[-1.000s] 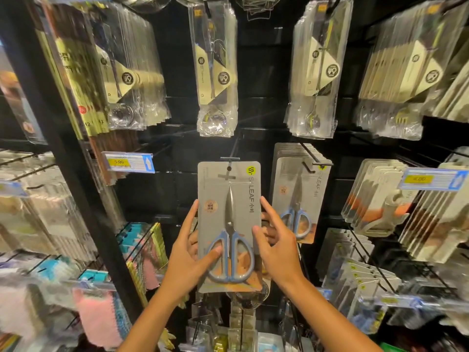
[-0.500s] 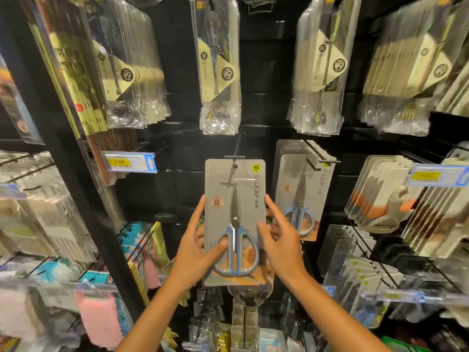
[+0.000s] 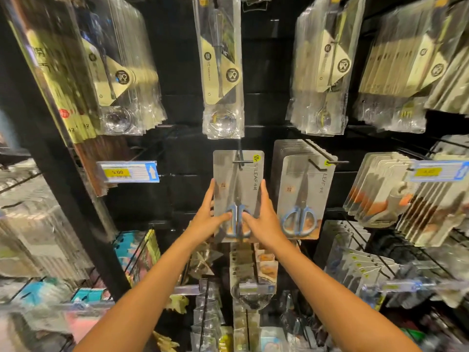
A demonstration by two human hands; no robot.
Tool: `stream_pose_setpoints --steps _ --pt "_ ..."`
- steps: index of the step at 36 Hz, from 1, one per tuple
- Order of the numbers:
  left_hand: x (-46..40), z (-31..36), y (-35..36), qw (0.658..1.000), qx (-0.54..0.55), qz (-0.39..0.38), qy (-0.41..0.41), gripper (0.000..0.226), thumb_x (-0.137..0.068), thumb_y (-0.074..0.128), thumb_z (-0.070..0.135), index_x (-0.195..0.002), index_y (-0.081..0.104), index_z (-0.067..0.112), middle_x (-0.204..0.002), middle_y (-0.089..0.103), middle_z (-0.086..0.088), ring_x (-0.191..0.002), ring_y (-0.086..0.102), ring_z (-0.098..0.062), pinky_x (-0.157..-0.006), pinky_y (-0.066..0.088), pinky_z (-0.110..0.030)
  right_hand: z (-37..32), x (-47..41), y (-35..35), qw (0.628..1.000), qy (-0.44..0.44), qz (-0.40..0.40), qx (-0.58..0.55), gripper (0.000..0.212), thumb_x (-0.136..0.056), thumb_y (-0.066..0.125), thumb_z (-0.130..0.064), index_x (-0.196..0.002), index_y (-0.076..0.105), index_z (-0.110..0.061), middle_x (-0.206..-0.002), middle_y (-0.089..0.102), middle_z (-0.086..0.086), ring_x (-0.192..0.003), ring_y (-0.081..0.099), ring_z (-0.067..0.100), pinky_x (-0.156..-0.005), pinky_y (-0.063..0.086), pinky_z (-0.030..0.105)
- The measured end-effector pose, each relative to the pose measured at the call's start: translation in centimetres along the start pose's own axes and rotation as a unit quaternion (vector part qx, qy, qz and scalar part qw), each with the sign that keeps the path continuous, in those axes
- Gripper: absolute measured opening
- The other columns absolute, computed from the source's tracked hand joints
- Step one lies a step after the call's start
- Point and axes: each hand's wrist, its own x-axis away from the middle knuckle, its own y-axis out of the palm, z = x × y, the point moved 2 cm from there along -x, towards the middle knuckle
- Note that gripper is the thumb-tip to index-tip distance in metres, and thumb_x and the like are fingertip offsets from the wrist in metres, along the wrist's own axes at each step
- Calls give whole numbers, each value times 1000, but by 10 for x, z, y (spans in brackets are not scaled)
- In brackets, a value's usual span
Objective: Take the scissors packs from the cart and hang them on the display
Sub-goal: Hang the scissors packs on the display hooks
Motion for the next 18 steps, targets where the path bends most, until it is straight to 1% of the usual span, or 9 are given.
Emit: stream_pose_setpoints --steps 2,3,4,5,7,8,11,15,18 --pt "-12 2 1 1000 4 -6 -13 103 -95 71 13 -158 -1 50 -160 40 -3 -132 54 -17 -103 49 -25 -1 -10 1 1000 8 14 7 97 -98 61 -17 -161 -11 -33 -165 21 0 -144 38 23 -103 35 25" --pt "-18 3 1 1000 5 -9 -13 103 -95 70 10 -160 -2 44 -159 41 -4 -128 54 -13 -95 49 -18 -1 -16 2 1000 11 20 11 96 -99 61 -16 -161 -9 -32 -164 22 2 -140 43 27 -102 41 29" --pt "-25 3 2 1000 4 -11 -11 103 -95 70 8 -161 -2 41 -158 43 -6 -125 53 -10 -93 47 -15 -2 -21 3 999 13 25 17 94 -99 61 -16 -162 -8 -31 -164 23 3 -134 48 29 -100 46 34" --pt "-32 4 2 1000 2 -12 -13 103 -95 70 8 -162 -2 39 -157 44 -7 -125 51 -9 -95 45 -16 -1 -27 3 999 15 30 21 93 -99 61 -16 -162 -6 -30 -163 25 4 -130 51 29 -97 49 37" --pt "-42 5 2 1000 1 -3 -24 101 -96 70 9 -162 -1 39 -157 44 -9 -126 51 -12 -97 41 -23 3 -40 6 999 17 42 11 93 -98 63 -18 -162 -3 -32 -161 28 6 -133 49 27 -93 47 33" --pt "-47 4 2 1000 2 3 -31 100 -96 69 10 -162 0 40 -158 43 -11 -129 51 -16 -97 40 -26 6 -46 8 999 21 46 2 94 -97 64 -20 -162 -3 -35 -160 28 5 -136 47 27 -95 46 32" --pt "-55 2 5 999 1 23 -43 100 -97 69 11 -163 0 40 -158 41 -14 -136 48 -22 -99 38 -30 13 -60 13 998 42 47 -19 97 -97 64 -23 -158 -7 -48 -160 26 1 -140 45 27 -104 47 41" --pt "-65 -2 6 998 -12 48 -47 101 -96 71 13 -163 0 37 -159 38 -14 -141 47 -29 -97 41 -28 19 -70 14 998 42 31 -36 99 -97 63 -23 -157 -11 -49 -161 24 -1 -142 42 26 -108 45 41" --pt "-65 -6 8 997 -32 63 -32 99 -94 73 14 -163 4 35 -159 38 -9 -142 45 -27 -93 45 -17 22 -69 12 997 37 33 -51 98 -96 66 -23 -159 -6 -42 -164 19 0 -147 36 25 -112 42 43"
